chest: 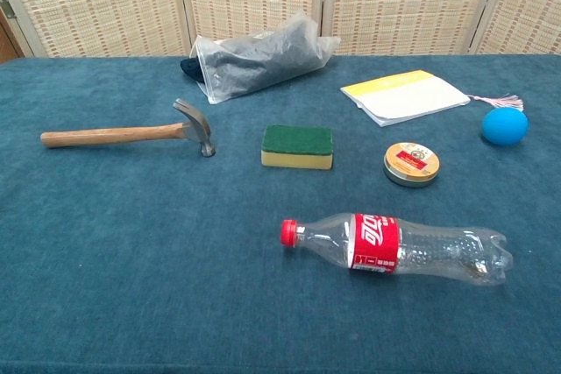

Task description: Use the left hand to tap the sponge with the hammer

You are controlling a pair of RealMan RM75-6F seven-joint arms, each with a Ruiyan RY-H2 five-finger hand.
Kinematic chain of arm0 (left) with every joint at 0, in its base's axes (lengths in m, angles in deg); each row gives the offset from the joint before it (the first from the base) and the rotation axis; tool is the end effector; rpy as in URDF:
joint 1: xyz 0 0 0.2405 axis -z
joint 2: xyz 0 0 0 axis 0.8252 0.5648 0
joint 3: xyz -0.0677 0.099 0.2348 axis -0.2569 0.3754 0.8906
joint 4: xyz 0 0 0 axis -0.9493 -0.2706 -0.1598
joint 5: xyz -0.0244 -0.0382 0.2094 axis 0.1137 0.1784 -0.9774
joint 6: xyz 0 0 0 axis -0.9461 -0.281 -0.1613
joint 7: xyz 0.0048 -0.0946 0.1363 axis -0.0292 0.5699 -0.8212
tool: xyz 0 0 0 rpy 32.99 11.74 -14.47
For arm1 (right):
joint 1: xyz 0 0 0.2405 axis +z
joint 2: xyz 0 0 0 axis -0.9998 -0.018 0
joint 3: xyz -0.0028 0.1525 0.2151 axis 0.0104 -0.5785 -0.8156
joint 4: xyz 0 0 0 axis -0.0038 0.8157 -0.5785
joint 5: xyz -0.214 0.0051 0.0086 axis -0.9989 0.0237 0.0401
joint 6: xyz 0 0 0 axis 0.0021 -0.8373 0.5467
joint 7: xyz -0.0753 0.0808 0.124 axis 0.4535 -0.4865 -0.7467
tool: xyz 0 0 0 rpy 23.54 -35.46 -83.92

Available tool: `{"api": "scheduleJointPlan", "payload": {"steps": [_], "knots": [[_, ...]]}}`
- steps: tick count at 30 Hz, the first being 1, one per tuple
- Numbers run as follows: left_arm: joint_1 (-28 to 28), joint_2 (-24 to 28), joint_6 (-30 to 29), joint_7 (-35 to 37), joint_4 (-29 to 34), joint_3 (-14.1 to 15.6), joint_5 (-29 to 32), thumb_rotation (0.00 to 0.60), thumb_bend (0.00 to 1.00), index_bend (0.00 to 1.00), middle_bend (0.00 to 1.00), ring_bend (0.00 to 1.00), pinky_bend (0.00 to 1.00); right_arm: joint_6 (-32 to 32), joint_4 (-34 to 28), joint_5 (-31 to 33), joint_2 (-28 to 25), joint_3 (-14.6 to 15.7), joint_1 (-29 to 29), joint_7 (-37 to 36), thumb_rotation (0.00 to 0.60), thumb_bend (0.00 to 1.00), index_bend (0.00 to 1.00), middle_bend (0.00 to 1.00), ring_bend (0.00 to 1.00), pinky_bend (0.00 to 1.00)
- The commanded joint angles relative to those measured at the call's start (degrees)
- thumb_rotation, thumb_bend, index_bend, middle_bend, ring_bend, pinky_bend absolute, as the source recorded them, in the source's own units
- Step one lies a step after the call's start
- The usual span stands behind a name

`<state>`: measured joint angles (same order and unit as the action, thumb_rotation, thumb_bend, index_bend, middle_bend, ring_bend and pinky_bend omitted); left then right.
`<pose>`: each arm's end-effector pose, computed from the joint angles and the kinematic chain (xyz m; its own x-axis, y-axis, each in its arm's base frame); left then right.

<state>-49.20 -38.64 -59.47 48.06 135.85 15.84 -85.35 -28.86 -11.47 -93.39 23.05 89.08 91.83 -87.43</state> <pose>-0.2712 0.2146 0.1414 0.2815 -0.0241 0.9593 0.9577 -0.0552 -0.2824 -0.2865 -0.1809 0.1743 0.3524 0.0044 0.9359 -0.9259 -0.1440 0.3493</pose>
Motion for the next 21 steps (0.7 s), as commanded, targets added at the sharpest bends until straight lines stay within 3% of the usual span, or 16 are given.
{"api": "scheduleJointPlan", "payload": {"steps": [1, 10, 17, 21], "knots": [[3.05, -0.1, 2.59, 1.56, -0.78, -1.92, -0.7, 0.6, 0.3, 0.1, 0.05, 0.06, 0.0, -0.29, -0.51, -0.25, -0.46, -0.14, -0.01, 0.42, 0.6, 0.35, 0.41, 0.43, 0.28, 0.22], [14.73, -2.31, 17.16, 3.54, -3.66, -7.01, 4.63, 0.6, 0.3, 0.2, 0.2, 0.08, 0.0, -1.72, -1.57, -1.25, -1.59, 0.05, -0.65, 0.62, 0.6, 0.35, 0.41, 0.43, 0.28, 0.22], [23.71, -6.57, 28.97, -3.22, -8.5, -9.36, 13.52, 0.6, 0.3, 0.18, 0.2, 0.07, 0.0, -2.03, -1.29, -1.21, -1.66, 0.4, -1.17, 0.14, 0.6, 0.35, 0.41, 0.43, 0.28, 0.22], [28.23, -8.78, 34.55, -9.44, -11.12, -10.04, 22.08, 0.6, 0.3, 0.13, 0.15, 0.03, 0.0, -2.24, -0.78, -0.96, -1.64, 0.48, -1.47, -0.36, 0.6, 0.35, 0.41, 0.43, 0.28, 0.22]]}}
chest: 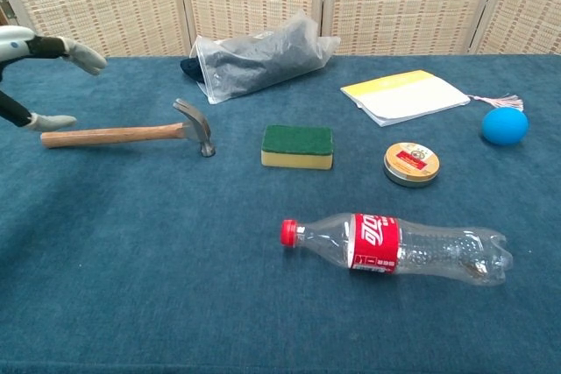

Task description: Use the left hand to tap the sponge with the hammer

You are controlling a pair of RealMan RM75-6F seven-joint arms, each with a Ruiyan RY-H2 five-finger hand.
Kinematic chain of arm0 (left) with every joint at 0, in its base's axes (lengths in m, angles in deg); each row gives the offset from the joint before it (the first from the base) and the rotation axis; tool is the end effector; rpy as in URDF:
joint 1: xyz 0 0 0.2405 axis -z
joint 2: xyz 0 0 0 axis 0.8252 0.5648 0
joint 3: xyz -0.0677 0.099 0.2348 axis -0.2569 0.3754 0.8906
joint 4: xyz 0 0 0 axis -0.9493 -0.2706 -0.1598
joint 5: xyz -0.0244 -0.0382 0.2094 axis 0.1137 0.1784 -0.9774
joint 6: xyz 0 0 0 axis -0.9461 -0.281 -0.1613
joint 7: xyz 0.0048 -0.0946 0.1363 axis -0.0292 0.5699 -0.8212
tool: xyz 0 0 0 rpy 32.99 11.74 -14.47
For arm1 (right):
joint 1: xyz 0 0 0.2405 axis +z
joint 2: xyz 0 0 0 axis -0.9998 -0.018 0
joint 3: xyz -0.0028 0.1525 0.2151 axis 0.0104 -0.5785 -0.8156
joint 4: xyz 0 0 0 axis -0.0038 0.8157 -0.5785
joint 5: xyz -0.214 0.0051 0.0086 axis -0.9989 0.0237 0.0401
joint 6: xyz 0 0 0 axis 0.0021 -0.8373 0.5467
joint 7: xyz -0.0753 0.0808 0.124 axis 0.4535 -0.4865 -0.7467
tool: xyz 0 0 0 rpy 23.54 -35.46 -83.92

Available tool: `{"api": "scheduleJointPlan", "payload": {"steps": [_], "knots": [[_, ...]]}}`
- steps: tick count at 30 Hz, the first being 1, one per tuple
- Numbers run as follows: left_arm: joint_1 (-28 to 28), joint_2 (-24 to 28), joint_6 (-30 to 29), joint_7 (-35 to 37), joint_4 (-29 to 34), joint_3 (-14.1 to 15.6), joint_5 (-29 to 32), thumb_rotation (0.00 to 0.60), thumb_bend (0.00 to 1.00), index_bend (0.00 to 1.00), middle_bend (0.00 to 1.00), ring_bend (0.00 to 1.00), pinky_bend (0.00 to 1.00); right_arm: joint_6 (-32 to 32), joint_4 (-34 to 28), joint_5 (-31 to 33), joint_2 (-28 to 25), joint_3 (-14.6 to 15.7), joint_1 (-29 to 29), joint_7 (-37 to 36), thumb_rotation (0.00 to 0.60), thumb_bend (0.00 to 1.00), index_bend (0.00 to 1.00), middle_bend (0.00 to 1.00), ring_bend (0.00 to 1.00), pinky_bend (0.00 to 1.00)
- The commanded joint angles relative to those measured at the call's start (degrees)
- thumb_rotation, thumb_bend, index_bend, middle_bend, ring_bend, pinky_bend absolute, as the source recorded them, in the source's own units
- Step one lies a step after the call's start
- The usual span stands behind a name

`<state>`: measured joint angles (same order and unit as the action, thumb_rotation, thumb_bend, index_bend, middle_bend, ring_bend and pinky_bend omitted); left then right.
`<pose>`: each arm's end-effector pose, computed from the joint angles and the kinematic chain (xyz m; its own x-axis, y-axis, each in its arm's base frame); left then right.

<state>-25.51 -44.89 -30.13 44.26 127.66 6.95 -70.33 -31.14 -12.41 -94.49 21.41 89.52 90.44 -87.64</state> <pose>-0.2085 0.3511 0.0721 0.3489 0.2198 0.9110 0.9236 -0.2457 -0.2944 -0.2844 -0.1718 0.1853 0.3556 0.0265 0.9343 -0.9239 -0.1410 0.3556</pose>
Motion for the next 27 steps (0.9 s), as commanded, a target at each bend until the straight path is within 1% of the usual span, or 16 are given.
{"api": "scheduleJointPlan", "payload": {"steps": [1, 6, 8, 12, 20, 27], "knots": [[5.44, -3.18, 5.91, -6.86, -3.63, -1.29, 8.88, 0.6, 0.3, 0.12, 0.14, 0.03, 0.0, 0.1, 0.26, 0.23, -0.01, 0.05, -0.09, -0.24, 0.6, 0.35, 0.41, 0.43, 0.28, 0.22], [9.92, -7.24, 7.99, -12.68, -8.52, -1.54, 18.19, 0.6, 0.3, 0.08, 0.13, 0.02, 0.0, 0.48, 0.67, 0.49, 0.09, -0.02, 0.03, -0.63, 0.6, 0.35, 0.41, 0.43, 0.28, 0.22], [11.35, -8.6, 8.17, -14.49, -10.17, -1.5, 20.9, 0.6, 0.3, 0.07, 0.13, 0.02, 0.0, 0.61, 0.79, 0.61, 0.15, -0.08, 0.1, -0.73, 0.6, 0.35, 0.41, 0.43, 0.28, 0.22], [14.6, -11.6, 9.21, -18.17, -14.36, -1.1, 26.86, 0.6, 0.3, 0.1, 0.12, 0.02, 0.0, 0.85, 1.2, 0.68, 0.31, -0.1, 0.21, -1.1, 0.6, 0.35, 0.41, 0.43, 0.28, 0.22], [19.06, -15.07, 10.14, -23.54, -19.54, 0.58, 33.68, 0.6, 0.3, 0.13, 0.13, 0.02, 0.0, 1.63, 1.53, 2.0, 0.23, -0.34, 0.28, -1.39, 0.6, 0.35, 0.41, 0.43, 0.28, 0.22], [21.43, -17.26, 10.79, -25.94, -22.72, 2.0, 37.32, 0.6, 0.3, 0.2, 0.18, 0.03, 0.0, 2.5, 1.96, 2.63, 0.34, -0.5, 0.64, -1.82, 0.6, 0.35, 0.41, 0.43, 0.28, 0.22]]}}
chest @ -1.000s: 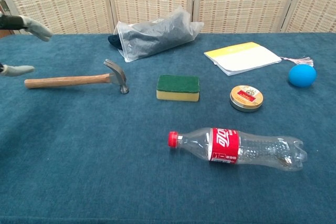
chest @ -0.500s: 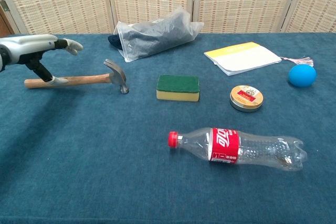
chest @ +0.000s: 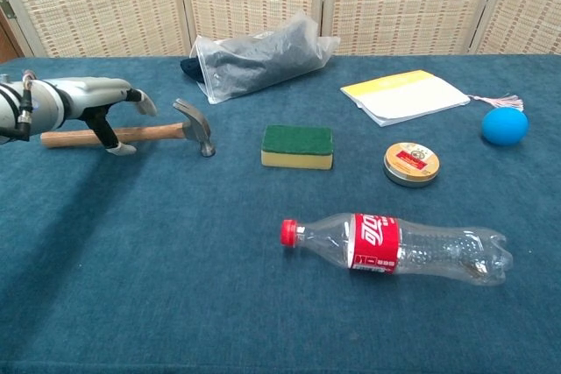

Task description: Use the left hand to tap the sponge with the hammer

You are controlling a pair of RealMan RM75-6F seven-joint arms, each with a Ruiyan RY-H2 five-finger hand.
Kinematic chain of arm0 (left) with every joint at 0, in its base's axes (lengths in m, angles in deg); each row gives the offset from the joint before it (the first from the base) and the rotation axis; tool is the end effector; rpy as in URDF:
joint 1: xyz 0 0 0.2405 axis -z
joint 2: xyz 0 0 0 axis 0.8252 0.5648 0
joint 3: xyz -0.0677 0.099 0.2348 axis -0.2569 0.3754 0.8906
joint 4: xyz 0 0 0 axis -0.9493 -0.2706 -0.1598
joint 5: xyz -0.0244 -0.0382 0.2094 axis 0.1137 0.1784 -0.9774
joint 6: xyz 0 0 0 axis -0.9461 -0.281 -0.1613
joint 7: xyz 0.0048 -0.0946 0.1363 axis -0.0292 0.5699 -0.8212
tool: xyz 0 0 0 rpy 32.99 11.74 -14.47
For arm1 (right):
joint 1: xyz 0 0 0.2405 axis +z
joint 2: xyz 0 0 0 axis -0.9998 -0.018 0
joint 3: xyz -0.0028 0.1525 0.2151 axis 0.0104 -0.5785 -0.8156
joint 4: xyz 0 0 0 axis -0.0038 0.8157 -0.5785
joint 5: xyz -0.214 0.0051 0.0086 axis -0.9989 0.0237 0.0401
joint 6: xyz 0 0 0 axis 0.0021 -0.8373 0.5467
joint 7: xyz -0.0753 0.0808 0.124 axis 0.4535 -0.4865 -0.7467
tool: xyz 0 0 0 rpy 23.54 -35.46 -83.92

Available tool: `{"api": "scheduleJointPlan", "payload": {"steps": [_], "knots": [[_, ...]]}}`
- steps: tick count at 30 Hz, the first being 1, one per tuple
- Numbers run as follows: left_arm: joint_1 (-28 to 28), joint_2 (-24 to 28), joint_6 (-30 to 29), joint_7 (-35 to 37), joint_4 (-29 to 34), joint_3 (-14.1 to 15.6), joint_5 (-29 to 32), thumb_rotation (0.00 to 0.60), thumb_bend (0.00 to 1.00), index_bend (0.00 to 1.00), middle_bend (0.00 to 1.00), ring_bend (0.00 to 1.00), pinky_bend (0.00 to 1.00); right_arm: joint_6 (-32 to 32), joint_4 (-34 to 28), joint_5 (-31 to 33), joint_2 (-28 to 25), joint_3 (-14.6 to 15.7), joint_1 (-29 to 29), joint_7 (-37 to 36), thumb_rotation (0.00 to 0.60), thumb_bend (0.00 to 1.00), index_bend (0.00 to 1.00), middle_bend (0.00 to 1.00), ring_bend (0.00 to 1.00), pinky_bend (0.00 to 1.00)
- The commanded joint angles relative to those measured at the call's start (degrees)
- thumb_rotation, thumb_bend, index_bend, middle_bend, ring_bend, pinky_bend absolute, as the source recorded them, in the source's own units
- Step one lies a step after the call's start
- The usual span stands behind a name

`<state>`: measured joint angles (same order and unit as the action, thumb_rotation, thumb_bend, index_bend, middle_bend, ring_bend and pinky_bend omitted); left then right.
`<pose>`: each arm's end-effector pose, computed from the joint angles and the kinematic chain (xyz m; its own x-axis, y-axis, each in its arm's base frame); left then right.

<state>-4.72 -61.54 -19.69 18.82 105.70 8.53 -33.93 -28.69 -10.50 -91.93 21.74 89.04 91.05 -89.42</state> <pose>-0.1960 0.4392 -0.0127 0.5282 0.3718 0.7634 0.8421 -0.1142 -0.5270 -0.2978 -0.1778 0.1839 0.3571 -0.0038 0.9341 -0.9290 -0.1054 0.3547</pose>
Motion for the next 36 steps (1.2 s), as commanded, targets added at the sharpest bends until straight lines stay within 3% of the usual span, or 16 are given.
{"api": "scheduleJointPlan", "payload": {"steps": [1, 8, 36], "knots": [[0.98, -0.9, 0.49, -0.71, -1.25, 0.56, 1.38, 0.6, 0.3, 0.21, 0.19, 0.04, 0.0, 0.14, 0.12, 0.16, 0.0, -0.02, 0.03, -0.06, 0.6, 0.35, 0.41, 0.43, 0.28, 0.22], [2.6, -2.04, 0.84, -1.4, -3.0, 1.16, 2.55, 0.6, 0.3, 0.26, 0.26, 0.07, 0.0, 0.23, 0.26, 0.59, 0.04, 0.0, -0.14, -0.14, 0.6, 0.35, 0.41, 0.43, 0.28, 0.22], [5.24, -5.35, 2.35, -0.6, -8.49, 2.69, 2.98, 0.6, 0.52, 0.46, 0.47, 0.25, 0.0, 0.09, 0.02, 1.32, -0.27, 0.09, -0.85, 0.14, 0.6, 0.35, 0.41, 0.44, 0.28, 0.22]]}}
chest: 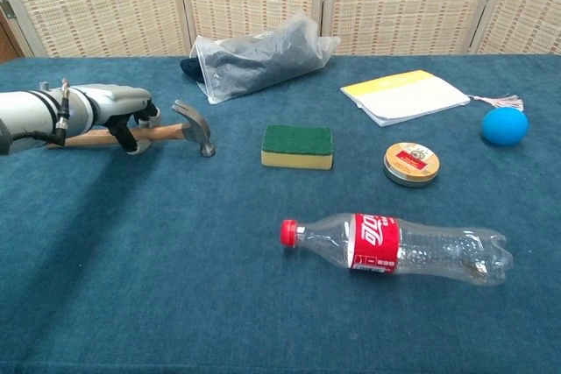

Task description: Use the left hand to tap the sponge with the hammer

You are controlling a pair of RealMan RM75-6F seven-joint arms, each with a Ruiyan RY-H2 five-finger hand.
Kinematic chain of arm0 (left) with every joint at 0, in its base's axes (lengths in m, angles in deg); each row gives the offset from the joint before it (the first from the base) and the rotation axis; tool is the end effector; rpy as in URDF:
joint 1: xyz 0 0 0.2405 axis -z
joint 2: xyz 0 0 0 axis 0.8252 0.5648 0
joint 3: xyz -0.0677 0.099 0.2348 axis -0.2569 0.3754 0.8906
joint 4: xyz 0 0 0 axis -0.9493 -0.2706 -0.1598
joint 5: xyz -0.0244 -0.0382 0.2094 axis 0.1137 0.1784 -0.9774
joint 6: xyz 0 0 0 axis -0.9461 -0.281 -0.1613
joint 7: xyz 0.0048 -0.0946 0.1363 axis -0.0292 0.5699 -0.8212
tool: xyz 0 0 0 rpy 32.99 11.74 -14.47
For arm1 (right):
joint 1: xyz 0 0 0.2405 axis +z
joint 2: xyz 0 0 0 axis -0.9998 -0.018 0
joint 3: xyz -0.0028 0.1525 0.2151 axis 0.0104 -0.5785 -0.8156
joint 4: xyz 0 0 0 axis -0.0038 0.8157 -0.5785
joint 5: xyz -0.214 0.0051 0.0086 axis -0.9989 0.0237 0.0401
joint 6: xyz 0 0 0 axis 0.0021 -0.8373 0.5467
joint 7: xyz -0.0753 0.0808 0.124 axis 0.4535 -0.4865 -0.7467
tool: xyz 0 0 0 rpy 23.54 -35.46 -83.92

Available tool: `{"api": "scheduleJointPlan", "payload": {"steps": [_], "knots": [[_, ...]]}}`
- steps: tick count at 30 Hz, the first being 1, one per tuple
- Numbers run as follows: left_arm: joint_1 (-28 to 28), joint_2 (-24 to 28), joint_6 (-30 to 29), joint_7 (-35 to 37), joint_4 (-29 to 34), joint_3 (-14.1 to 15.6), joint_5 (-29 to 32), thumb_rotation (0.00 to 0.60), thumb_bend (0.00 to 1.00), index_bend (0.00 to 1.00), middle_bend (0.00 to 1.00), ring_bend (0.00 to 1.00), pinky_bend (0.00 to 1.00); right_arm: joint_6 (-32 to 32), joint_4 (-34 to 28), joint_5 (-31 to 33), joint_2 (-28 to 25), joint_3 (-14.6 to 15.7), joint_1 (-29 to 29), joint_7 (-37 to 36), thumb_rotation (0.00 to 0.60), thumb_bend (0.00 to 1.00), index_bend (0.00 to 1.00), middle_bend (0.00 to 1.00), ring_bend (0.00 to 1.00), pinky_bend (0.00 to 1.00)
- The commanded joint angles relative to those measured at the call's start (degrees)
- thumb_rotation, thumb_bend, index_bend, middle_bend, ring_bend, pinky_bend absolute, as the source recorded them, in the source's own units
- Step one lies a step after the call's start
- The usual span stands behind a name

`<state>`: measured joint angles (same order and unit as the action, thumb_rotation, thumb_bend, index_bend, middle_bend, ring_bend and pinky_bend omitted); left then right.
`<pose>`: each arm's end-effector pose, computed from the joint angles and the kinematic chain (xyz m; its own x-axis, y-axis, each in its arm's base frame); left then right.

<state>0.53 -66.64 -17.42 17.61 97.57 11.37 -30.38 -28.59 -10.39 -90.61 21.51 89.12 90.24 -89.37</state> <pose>-0.1860 0.4550 -0.0370 0.5797 0.3823 0.7196 0.8063 -0.1421 -0.5741 -0.3045 -0.1736 0.1865 0.3630 -0.0098 0.9317 -0.9298 -0.0689 0.3615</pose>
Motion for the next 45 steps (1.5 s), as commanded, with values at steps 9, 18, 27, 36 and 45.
{"api": "scheduleJointPlan", "payload": {"steps": [9, 18, 27, 36, 45], "knots": [[-1.52, -0.24, 2.25, 10.37, -1.65, -1.63, -10.24, 0.6, 0.58, 0.6, 0.64, 0.5, 0.35, -0.24, -0.97, 0.07, -0.34, -0.01, -0.3, 0.85, 0.6, 0.35, 0.41, 0.44, 0.28, 0.22], [-4.7, 1.2, 0.3, 33.31, -2.83, -2.26, -32.69, 0.6, 0.58, 0.68, 0.78, 0.68, 0.83, -0.25, -1.83, -0.23, -0.68, 0.01, -0.33, 1.49, 0.6, 0.35, 0.41, 0.44, 0.28, 0.22], [-6.14, -0.85, -10.68, 55.65, -8.72, -1.21, -48.44, 0.6, 0.58, 0.68, 0.79, 0.77, 0.95, 0.0, -2.43, -0.27, -0.83, 0.06, -0.33, 2.1, 0.6, 0.35, 0.41, 0.44, 0.28, 0.22], [-4.48, -5.5, -17.79, 61.54, -14.91, 0.67, -55.87, 0.6, 0.58, 0.68, 0.79, 0.85, 0.96, 0.98, -2.44, 0.25, -0.58, -0.03, 0.05, 2.38, 0.6, 0.35, 0.41, 0.44, 0.28, 0.22], [-1.53, -12.1, -17.44, 56.3, -22.02, 0.86, -56.83, 0.6, 0.58, 0.69, 0.79, 0.86, 0.96, 1.23, -1.63, 1.18, -0.39, 0.07, -0.28, 1.71, 0.6, 0.35, 0.41, 0.44, 0.28, 0.22]]}}
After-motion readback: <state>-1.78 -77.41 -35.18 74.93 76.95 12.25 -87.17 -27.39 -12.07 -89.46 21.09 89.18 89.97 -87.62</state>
